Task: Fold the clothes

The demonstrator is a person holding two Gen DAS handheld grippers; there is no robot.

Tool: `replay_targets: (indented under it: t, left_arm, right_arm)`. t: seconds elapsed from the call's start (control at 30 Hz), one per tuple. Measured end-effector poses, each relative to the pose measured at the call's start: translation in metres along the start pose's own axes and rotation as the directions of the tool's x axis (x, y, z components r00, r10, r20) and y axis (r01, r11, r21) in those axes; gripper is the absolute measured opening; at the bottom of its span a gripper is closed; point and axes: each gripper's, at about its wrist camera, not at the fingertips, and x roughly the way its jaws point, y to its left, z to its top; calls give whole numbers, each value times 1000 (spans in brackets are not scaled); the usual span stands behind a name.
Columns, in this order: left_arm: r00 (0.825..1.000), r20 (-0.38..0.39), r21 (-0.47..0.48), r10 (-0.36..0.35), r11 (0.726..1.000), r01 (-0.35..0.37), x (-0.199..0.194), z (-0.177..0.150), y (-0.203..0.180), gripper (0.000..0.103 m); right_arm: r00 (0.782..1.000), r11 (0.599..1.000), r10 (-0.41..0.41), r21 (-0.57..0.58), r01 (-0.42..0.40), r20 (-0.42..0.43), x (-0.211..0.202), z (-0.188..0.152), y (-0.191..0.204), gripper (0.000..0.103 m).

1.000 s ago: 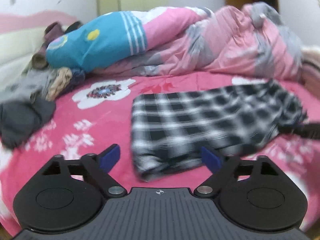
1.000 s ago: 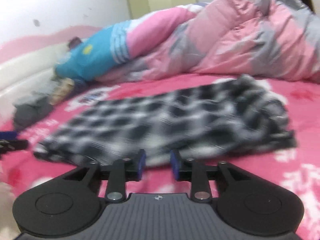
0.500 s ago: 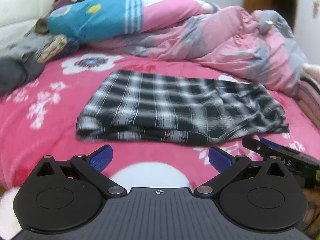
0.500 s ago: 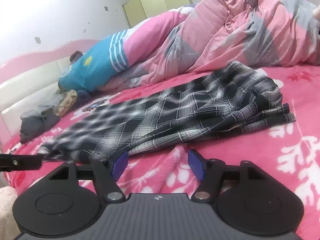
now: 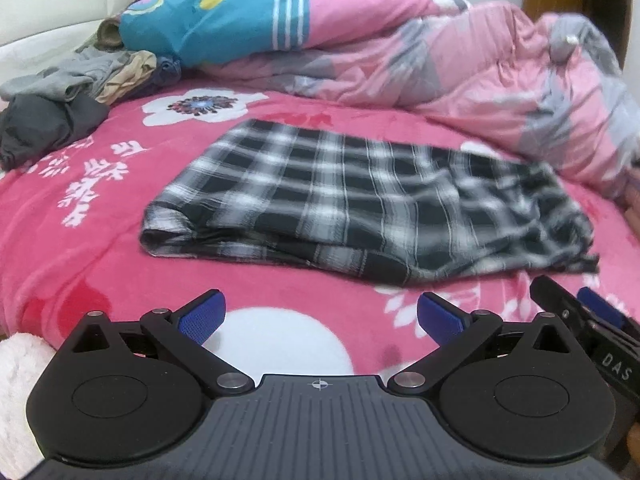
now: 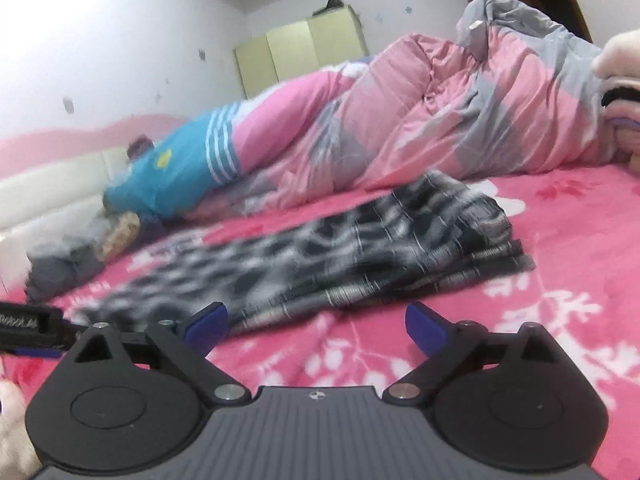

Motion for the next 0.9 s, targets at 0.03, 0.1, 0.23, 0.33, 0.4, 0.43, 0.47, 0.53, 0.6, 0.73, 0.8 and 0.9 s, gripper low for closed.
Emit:
replay_targets:
  t: [0.03, 0.1, 0.23, 0.33, 0.4, 0.43, 0.47, 0.53, 0.6, 0.73, 0.8, 0.9]
  left_arm:
    - [1000, -12, 6, 7, 1000, -7, 3, -1, -4, 103]
    - [999, -38, 2, 14, 1000, -14, 9, -4, -9, 103]
    - [997, -67, -8, 34, 999, -35, 19, -7, -14, 103]
    - [995, -71, 7, 67, 998, -67, 23, -9, -19, 103]
    - [993, -71, 18, 90, 996, -89, 25, -9, -23, 103]
    - [993, -70, 21, 96, 995, -95, 25, -9, -24, 103]
    - [993, -70, 16, 99, 995, -98, 26, -9, -24, 103]
    - [992, -71, 7, 105, 994, -105, 27, -8, -25, 103]
    - [992, -75, 0, 106, 994, -106, 28, -7, -25, 103]
    - [989, -96, 9, 112, 994, -112, 30, -6, -26, 103]
    - [988, -104, 8, 117, 993, -117, 31, -5, -26, 103]
    - [986, -113, 4, 123, 992, -123, 33, -4, -27, 103]
  right_arm:
    - [1000, 1000, -7, -5, 7, -16, 1, 0, 0, 98]
    - [999, 1000, -16, -2, 16, -32, 2, -1, -1, 98]
    - [998, 998, -32, 44, 34, -52, 3, -2, -9, 99]
    - [998, 998, -32, 51, 35, -58, 3, -2, -11, 99]
    - [998, 998, -37, 46, 40, -58, 2, -2, -11, 100]
    - [998, 998, -40, 43, 43, -56, 1, -2, -11, 100]
    - [998, 998, -45, 40, 47, -51, 0, -2, -11, 101]
    - [998, 998, -47, 40, 48, -45, -2, -3, -11, 102]
    - [998, 998, -40, 50, 43, -45, -2, -3, -14, 102]
    - [999, 997, -27, 67, 30, -48, -3, -2, -17, 103]
    - [998, 997, -26, 69, 29, -49, -3, -3, -18, 103]
    - [998, 997, -27, 69, 31, -50, -3, -3, -17, 103]
